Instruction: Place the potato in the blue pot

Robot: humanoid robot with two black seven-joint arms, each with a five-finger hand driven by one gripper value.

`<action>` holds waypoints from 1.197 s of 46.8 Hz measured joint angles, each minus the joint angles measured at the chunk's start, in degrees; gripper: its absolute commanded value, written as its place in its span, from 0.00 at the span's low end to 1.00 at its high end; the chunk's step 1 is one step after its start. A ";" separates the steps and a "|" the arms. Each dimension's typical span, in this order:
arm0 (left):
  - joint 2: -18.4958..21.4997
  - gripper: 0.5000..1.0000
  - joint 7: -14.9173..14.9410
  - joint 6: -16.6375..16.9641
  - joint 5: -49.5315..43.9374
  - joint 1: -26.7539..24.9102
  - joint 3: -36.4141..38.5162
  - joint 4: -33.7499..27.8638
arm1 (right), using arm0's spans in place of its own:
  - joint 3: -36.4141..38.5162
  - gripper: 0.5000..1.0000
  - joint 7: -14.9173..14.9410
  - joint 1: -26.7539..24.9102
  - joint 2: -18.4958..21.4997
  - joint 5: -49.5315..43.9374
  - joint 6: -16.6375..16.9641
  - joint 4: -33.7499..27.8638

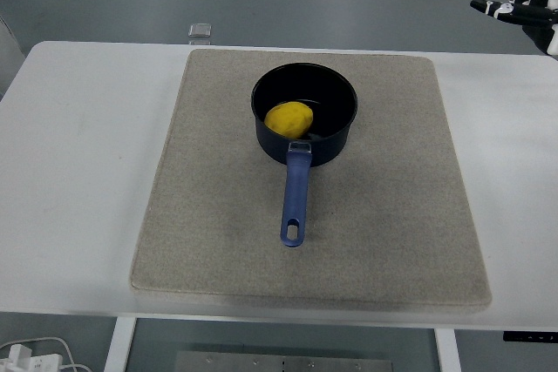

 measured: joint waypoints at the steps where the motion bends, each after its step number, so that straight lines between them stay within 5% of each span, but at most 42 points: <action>1: 0.00 1.00 0.00 0.00 -0.01 0.00 0.00 0.00 | 0.00 0.85 -0.05 -0.13 0.01 1.03 0.13 -0.11; 56: 0.00 1.00 0.00 -0.03 -0.22 -0.72 -0.42 0.03 | 5.12 0.85 -0.48 -5.18 0.98 6.44 -0.20 -0.41</action>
